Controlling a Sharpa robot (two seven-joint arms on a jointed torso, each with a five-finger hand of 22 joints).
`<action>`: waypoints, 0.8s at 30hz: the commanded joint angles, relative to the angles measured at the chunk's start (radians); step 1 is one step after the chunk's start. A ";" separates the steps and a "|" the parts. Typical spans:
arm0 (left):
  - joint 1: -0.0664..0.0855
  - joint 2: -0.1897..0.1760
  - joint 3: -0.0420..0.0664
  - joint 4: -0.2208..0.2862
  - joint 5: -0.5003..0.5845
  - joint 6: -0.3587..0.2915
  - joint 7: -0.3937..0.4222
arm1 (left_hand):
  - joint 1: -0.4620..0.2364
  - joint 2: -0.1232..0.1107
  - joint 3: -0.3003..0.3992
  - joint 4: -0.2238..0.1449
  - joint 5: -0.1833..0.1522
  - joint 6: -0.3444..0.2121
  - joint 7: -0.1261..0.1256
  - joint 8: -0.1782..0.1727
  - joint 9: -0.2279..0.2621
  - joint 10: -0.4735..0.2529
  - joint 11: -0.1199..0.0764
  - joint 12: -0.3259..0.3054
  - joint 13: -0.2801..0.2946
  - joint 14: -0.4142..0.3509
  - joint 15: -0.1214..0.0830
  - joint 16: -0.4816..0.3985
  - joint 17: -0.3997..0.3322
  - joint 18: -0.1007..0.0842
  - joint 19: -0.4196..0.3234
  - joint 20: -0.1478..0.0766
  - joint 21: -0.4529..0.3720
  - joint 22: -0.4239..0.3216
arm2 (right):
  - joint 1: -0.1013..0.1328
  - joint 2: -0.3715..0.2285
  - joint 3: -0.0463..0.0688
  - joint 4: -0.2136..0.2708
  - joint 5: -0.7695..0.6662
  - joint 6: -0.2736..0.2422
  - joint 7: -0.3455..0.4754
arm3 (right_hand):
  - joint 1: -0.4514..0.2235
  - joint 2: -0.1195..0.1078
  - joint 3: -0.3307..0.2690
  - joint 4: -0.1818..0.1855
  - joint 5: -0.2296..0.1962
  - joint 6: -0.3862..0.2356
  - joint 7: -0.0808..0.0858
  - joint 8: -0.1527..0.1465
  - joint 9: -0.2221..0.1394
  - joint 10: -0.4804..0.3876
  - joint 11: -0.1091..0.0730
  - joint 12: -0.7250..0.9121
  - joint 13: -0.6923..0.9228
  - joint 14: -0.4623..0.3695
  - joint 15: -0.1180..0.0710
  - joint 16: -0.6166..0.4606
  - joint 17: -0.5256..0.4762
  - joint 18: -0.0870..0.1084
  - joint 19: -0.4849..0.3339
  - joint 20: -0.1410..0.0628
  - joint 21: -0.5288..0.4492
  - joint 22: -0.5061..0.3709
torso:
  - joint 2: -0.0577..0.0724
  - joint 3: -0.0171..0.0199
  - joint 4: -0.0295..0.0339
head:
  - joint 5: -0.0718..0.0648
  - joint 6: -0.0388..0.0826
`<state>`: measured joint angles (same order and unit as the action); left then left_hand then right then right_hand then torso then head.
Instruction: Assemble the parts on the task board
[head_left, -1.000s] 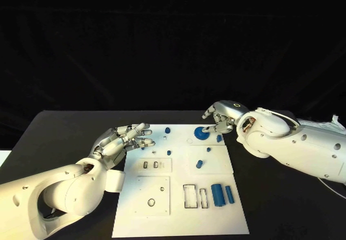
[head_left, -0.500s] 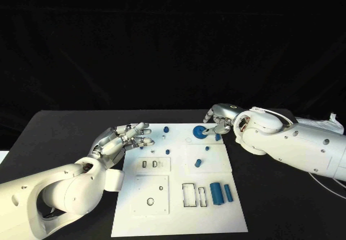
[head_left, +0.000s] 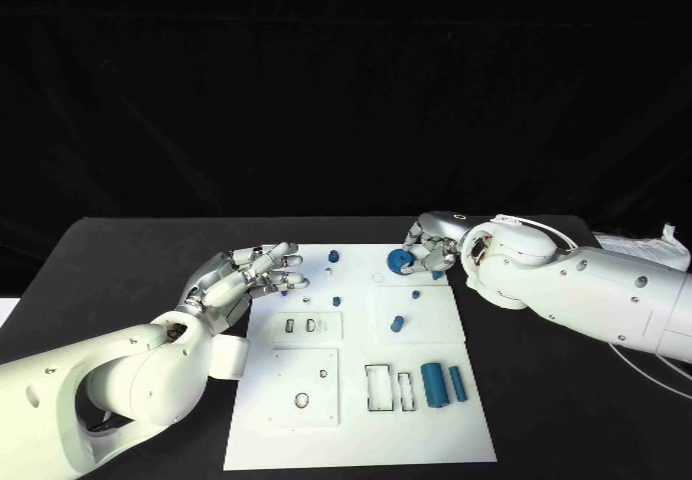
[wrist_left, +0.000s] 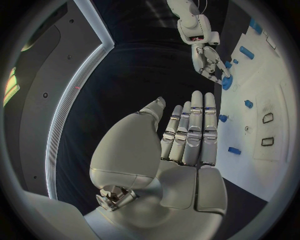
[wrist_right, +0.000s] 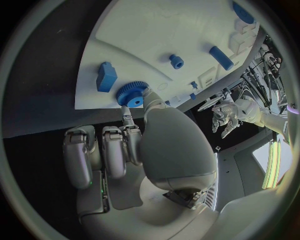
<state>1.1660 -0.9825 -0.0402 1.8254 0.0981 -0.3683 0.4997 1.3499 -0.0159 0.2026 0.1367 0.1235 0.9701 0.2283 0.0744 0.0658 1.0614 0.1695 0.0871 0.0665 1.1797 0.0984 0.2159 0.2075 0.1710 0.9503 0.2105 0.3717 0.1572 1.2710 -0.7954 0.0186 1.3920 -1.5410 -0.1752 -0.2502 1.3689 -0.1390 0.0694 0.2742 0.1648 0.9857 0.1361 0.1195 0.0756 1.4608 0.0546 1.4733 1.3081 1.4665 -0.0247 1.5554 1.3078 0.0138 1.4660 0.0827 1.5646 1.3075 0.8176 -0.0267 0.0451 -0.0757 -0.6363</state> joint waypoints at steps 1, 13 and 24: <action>0.001 0.002 0.001 0.001 0.001 0.021 0.003 | 0.002 0.003 0.001 -0.007 0.002 0.000 0.000 -0.003 0.000 -0.005 -0.004 -0.006 0.000 -0.001 0.005 -0.006 0.001 0.012 -0.005 0.002 -0.003 -0.001 | -0.001 0.005 0.000 -0.001 0.012 0.029 0.009 | 0.002 0.009 0.002 -0.006 0.001 0.010 0.000 0.004 0.002 0.075 -0.004 0.008 0.193 0.100 0.005 0.005 0.243 -0.014 0.105 0.008 0.006 0.263 | 0.000 0.0002 0.0001 | -0.002 0.000; 0.001 0.002 0.001 0.000 0.001 0.023 0.001 | 0.002 0.003 0.001 -0.007 0.002 0.000 0.000 -0.003 0.000 -0.005 -0.004 -0.006 0.000 -0.001 0.005 -0.006 0.001 0.012 -0.005 0.002 -0.003 -0.001 | -0.002 0.019 0.000 -0.013 -0.013 0.026 0.007 | 0.020 0.033 0.017 -0.027 0.009 0.023 0.000 0.009 0.001 0.080 -0.004 0.022 0.206 0.102 0.005 0.010 0.253 -0.014 0.105 0.007 0.006 0.263 | 0.001 0.0000 0.0005 | -0.001 -0.002; 0.001 0.002 0.001 -0.001 0.001 0.025 -0.001 | 0.002 0.003 0.001 -0.007 0.002 0.000 0.000 -0.003 0.000 -0.005 -0.004 -0.006 0.000 -0.001 0.005 -0.006 0.001 0.012 -0.005 0.002 -0.003 -0.001 | -0.007 0.025 -0.001 -0.009 -0.104 0.031 -0.007 | 0.076 0.054 0.073 -0.085 -0.023 0.075 -0.014 0.027 0.007 0.086 -0.016 0.035 0.218 0.104 -0.005 0.015 0.263 -0.014 0.105 0.000 0.006 0.263 | 0.000 0.0005 0.0001 | 0.000 -0.006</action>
<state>1.1661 -0.9823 -0.0402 1.8235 0.0983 -0.3656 0.4955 1.3499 -0.0159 0.2026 0.1367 0.1235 0.9701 0.2283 0.0744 0.0658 1.0614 0.1695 0.0871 0.0665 1.1797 0.0984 0.2159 0.2073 0.1710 0.9503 0.2105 0.3717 0.1573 1.2708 -0.7708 0.0219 1.3828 -1.5761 -0.1717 -0.2469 1.4263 -0.0938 0.1392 0.1990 0.1448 1.0504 0.1268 0.1395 0.0764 1.4675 0.0469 1.5041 1.3077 1.4665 -0.0248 1.5674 1.3075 0.0139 1.4660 0.0827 1.5646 1.3078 0.8181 -0.0262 0.0455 -0.0759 -0.6402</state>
